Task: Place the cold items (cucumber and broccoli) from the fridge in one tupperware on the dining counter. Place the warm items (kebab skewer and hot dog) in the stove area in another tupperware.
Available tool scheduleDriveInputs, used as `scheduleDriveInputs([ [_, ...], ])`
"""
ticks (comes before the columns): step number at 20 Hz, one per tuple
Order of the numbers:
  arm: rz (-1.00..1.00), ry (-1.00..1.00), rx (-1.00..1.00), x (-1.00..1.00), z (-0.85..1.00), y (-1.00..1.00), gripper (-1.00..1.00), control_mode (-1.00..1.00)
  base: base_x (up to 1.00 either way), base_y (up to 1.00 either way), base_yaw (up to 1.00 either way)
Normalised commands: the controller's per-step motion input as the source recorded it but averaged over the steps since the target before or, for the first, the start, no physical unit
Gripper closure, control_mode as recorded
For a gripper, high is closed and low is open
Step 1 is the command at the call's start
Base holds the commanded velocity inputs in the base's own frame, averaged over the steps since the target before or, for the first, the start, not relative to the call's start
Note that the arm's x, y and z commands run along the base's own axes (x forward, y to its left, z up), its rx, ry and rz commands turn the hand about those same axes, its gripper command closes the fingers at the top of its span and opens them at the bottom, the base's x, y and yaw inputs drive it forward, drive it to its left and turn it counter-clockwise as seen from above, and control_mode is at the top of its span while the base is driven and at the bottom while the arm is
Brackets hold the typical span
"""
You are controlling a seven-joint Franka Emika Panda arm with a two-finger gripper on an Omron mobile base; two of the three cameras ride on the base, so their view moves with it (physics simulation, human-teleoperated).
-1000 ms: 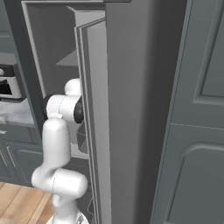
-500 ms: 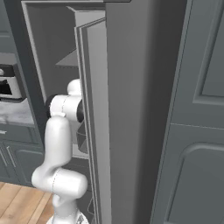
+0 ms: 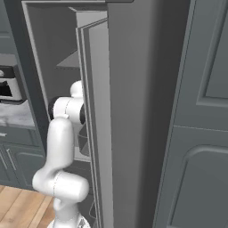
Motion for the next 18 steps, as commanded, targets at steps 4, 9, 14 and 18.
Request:
scheduleDriveInputs([
  [4,0.11,0.01,0.00,-0.02,-0.18,0.00,1.00,-1.00,0.00,0.00,0.00],
  [9,0.00,-0.19,0.00,-0.41,-0.07,0.00,1.00,-1.00,0.00,0.00,0.00],
  [14,0.00,-0.42,0.00,-0.75,-0.14,0.00,1.00,-1.00,0.00,0.00,0.00],
  [18,0.00,-0.38,0.00,-0.95,-0.09,0.00,1.00,-1.00,0.00,0.00,0.00],
])
